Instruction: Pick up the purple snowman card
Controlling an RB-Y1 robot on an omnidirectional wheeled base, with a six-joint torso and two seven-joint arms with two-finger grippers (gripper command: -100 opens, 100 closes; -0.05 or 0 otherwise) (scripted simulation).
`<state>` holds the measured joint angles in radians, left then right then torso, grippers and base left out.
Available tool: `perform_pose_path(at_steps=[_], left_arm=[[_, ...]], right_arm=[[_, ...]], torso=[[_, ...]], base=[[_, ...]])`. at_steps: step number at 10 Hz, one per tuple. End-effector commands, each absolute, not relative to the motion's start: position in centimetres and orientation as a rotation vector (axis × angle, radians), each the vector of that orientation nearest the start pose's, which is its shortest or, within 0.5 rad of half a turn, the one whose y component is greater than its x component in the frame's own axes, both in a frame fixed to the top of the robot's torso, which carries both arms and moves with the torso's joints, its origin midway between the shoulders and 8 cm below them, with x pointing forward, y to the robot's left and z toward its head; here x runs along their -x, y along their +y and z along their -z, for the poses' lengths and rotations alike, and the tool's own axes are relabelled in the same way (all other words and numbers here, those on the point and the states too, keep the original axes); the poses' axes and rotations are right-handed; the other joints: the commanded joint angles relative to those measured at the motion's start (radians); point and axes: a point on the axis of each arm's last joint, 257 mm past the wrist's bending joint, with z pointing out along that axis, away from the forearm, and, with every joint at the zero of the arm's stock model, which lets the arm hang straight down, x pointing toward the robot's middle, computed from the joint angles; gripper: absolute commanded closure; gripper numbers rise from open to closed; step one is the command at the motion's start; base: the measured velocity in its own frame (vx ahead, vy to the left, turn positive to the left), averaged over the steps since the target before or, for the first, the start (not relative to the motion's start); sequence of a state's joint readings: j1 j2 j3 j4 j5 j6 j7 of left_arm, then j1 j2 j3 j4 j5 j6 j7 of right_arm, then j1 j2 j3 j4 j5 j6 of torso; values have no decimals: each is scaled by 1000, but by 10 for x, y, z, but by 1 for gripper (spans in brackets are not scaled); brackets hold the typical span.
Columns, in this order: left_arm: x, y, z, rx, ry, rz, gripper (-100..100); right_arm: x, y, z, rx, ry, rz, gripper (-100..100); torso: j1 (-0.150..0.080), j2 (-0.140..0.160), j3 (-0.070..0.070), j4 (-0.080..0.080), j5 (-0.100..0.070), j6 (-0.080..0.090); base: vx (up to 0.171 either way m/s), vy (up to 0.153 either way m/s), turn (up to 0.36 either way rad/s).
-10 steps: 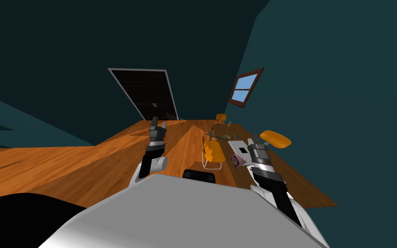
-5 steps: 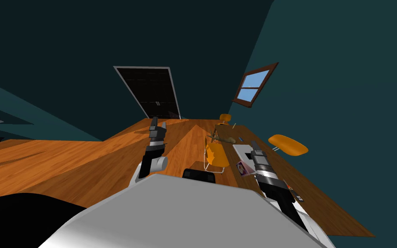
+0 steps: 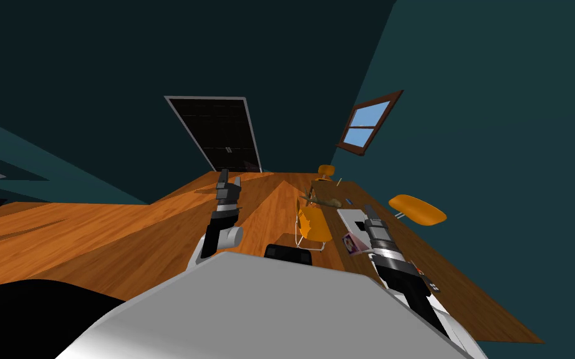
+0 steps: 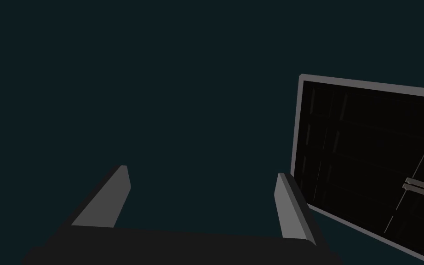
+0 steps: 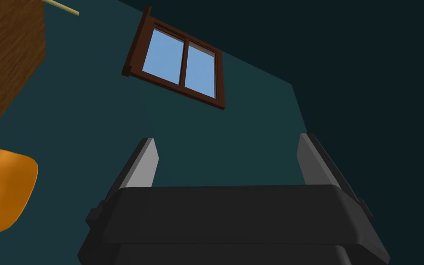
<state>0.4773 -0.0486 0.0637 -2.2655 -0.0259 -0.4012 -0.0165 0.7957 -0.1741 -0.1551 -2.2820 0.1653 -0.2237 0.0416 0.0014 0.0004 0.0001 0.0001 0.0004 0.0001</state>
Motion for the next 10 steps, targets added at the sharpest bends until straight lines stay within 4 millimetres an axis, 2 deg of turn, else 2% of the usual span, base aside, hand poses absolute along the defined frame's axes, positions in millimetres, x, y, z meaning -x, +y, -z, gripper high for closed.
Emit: perform_pose_path(at_steps=[1,3,4,10], left_arm=[[-359,305,-6,742,647,1192,0],[-359,305,-6,742,647,1192,0],[-359,305,-6,742,647,1192,0],[-359,305,-6,742,647,1192,0]], right_arm=[[-322,-362,121,-789,1191,-731,-100],[-322,-362,121,-789,1191,-731,-100],[-316,-371,148,-785,1276,-662,-100],[-316,-371,148,-785,1276,-662,-100]], torso=[[0,0,0,0,0,0],[0,0,0,0,0,0],[1,0,0,0,0,0],[0,0,0,0,0,0]], base=[[-6,-12,34],[2,4,-12],[3,6,-16],[-1,-1,3]])
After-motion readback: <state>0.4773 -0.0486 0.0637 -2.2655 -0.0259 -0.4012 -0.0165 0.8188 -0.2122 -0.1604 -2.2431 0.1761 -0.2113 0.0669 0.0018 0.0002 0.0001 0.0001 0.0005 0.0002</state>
